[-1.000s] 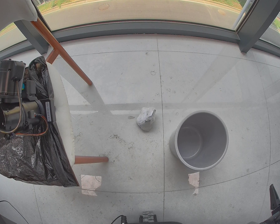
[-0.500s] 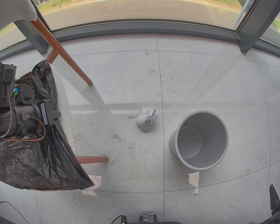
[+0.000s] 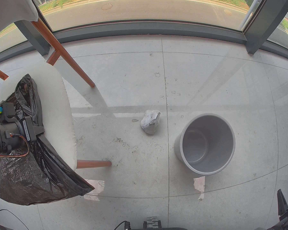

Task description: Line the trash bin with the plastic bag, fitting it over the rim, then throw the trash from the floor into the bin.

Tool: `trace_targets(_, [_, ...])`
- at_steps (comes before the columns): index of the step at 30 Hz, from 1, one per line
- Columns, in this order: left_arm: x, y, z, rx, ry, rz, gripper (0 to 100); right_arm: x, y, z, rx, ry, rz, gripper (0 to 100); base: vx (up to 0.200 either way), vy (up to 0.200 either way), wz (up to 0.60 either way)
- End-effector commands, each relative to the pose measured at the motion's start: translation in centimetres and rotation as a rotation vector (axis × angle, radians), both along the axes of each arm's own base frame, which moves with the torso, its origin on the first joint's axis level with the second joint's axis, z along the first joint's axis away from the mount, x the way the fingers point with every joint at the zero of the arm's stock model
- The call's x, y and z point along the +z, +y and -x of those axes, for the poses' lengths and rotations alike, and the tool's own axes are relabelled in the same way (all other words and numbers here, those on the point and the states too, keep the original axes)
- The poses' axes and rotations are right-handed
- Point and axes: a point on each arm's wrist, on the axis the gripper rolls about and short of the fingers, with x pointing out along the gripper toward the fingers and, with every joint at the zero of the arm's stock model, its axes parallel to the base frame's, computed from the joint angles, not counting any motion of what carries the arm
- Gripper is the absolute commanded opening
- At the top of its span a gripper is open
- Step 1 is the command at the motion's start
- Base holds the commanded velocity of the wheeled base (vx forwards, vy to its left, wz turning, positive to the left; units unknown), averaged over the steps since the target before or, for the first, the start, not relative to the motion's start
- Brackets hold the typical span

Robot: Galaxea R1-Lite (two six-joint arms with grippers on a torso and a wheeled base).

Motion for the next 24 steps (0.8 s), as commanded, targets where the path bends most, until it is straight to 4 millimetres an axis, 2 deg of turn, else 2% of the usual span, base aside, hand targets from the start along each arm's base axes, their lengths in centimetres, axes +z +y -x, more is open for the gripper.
trace_targets(1, [1.4,0.1,0.0,-0.028,-0.067,0.034,0,-0.5,0.0,-0.1,0.001,0.008,0.0,100,0.0,0.0,0.0])
trace_targets(4, [2.4,0.0,-0.2,-0.069,-0.104,0.08,0,-0.5,0.0,-0.1,0.001,0.008,0.0,100,0.0,0.0,0.0])
trace_targets(5, [3.3,0.1,-0.3,-0.101,-0.126,0.139,0,-0.5,0.0,-0.1,0.001,0.008,0.0,100,0.0,0.0,0.0])
trace_targets(8, [4.3,0.6,-0.4,-0.136,-0.137,0.23,0,-0.5,0.0,-0.1,0.001,0.008,0.0,100,0.0,0.0,0.0])
trace_targets(11, [4.4,1.5,-0.4,-0.199,-0.129,0.324,0,-0.5,0.0,-0.1,0.001,0.008,0.0,100,0.0,0.0,0.0])
trace_targets(16, [4.2,3.8,-0.8,-0.282,-0.222,0.421,0,-0.5,0.0,-0.1,0.001,0.008,0.0,100,0.0,0.0,0.0])
trace_targets(24, [4.1,5.3,-2.0,-0.439,-0.366,0.548,0,-0.5,0.0,-0.1,0.001,0.008,0.0,100,0.0,0.0,0.0])
